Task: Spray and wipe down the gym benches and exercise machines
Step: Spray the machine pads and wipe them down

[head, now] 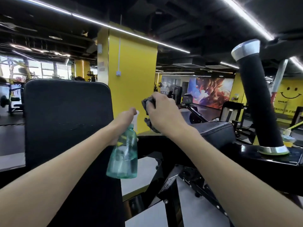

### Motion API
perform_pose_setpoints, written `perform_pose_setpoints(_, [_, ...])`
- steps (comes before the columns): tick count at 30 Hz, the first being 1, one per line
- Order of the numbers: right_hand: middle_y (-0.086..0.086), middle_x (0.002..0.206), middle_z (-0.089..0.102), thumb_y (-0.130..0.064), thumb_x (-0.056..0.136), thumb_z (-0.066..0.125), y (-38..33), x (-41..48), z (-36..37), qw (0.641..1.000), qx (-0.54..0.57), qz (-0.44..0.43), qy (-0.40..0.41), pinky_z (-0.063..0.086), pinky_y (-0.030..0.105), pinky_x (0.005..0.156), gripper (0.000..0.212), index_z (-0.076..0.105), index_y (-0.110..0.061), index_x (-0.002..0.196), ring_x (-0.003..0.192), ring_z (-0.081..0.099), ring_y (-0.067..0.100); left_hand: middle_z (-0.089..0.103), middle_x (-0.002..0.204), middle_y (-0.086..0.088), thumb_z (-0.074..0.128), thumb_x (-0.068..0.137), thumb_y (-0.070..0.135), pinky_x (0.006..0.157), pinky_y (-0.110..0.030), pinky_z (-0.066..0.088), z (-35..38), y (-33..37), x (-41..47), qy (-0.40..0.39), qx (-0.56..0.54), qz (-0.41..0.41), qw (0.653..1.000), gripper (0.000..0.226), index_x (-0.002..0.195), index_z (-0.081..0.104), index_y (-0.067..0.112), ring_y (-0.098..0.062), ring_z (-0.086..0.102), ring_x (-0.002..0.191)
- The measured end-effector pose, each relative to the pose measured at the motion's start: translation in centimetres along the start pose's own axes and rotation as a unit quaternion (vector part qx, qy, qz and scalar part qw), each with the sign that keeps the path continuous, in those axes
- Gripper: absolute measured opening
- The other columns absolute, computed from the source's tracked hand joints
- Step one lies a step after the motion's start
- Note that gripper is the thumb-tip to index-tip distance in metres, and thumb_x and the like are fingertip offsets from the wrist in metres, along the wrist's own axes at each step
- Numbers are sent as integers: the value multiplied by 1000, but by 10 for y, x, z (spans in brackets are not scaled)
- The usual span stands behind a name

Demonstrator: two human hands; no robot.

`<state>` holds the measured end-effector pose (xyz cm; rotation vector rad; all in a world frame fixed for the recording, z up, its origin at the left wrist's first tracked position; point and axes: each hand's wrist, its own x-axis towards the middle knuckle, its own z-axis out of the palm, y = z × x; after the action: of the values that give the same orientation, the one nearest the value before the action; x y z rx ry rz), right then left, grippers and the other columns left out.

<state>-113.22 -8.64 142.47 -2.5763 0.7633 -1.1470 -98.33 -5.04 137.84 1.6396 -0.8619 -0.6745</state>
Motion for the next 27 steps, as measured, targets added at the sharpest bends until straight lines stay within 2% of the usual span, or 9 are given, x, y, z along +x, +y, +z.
perform_pose_setpoints(2, [14,100,58,-20,103,42,-2,1,31,999,-18,-1,-49,31,35,67,10,44,-13,96,84,44,29,54,80,-7,52,76,47,72,-27,49,5,-20,3,56,-22,56,997,34,86,50,14,-22,61,70])
perform_pose_setpoints(3, [16,106,58,-19,103,42,-1,1,48,997,-26,8,-74,31,35,67,8,44,-13,99,85,46,30,45,62,-5,51,85,35,57,-23,37,8,-32,2,88,-30,87,992,28,69,42,14,-17,48,53])
perform_pose_setpoints(5, [18,114,56,-17,102,42,2,-1,72,992,-46,28,-112,31,35,70,10,45,-10,109,94,51,35,33,53,-2,49,93,20,54,-29,22,13,-59,12,126,-31,118,984,40,57,31,18,-16,28,52])
perform_pose_setpoints(9, [17,121,49,-10,99,45,12,-13,106,981,-85,51,-168,35,38,73,18,44,-8,118,107,55,38,40,63,-6,49,93,-1,44,-23,24,18,-100,26,113,-21,77,990,28,68,47,11,-17,33,61])
perform_pose_setpoints(12, [15,121,48,-5,97,46,23,-22,123,972,-129,49,-190,38,40,71,21,44,-9,117,110,56,39,45,73,-9,48,90,-4,52,-30,30,26,-119,32,96,9,55,994,19,82,56,11,-20,37,69])
perform_pose_setpoints(17, [15,120,48,-3,97,46,42,-27,146,961,-185,34,-205,41,39,66,25,43,-8,121,103,61,36,43,63,-4,44,91,-3,54,-34,25,37,-137,40,121,79,14,989,34,60,39,11,-21,32,62])
perform_pose_setpoints(21, [14,121,47,-2,95,47,49,-28,156,954,-212,15,-209,40,38,65,28,43,-7,122,104,62,37,63,84,-9,47,97,3,62,-37,47,42,-135,43,102,157,38,982,19,82,56,8,-25,56,74])
perform_pose_setpoints(25, [14,122,47,-2,94,49,54,-28,159,951,-238,11,-199,40,37,64,32,42,-8,124,104,64,34,65,98,-20,43,98,2,70,-41,42,44,-127,47,85,239,39,966,19,82,50,9,-38,55,85])
perform_pose_setpoints(27, [14,122,46,-3,93,51,54,-28,160,950,-243,8,-196,41,37,63,32,42,-8,124,102,64,33,58,89,-14,42,101,3,68,-36,43,43,-125,45,56,303,67,949,30,74,42,16,-30,49,77])
